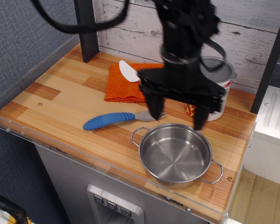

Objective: PICK UP THE VESSEL AND PUT ANOTHER SIDE OF THE TABLE

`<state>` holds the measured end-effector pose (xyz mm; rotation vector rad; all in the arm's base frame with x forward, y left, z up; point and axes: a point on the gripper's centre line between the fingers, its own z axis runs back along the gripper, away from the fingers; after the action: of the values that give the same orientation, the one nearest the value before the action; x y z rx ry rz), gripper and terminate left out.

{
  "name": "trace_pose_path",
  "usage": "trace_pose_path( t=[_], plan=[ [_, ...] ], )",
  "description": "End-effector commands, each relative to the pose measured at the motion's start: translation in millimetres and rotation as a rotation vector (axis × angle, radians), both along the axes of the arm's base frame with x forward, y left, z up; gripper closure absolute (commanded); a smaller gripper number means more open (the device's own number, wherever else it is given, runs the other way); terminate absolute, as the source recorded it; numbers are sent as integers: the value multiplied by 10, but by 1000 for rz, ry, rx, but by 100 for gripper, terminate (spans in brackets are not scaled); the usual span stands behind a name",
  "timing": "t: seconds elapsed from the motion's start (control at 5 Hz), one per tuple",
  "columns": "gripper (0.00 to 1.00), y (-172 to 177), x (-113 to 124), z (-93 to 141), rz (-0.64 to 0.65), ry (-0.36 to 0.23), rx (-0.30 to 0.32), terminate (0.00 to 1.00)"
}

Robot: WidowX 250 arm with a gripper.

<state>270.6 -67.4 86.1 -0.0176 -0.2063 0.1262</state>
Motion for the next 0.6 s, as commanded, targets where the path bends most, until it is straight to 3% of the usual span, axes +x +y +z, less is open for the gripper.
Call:
trace_pose_path(
  t=[0.0,0.2,0.4],
  plan=[
    [0,-190,210,-79,285,17,-72,0],
    [0,-157,266,-209,361,60,-111,0],
    [0,-132,305,-310,392,68,-97,0]
  ],
)
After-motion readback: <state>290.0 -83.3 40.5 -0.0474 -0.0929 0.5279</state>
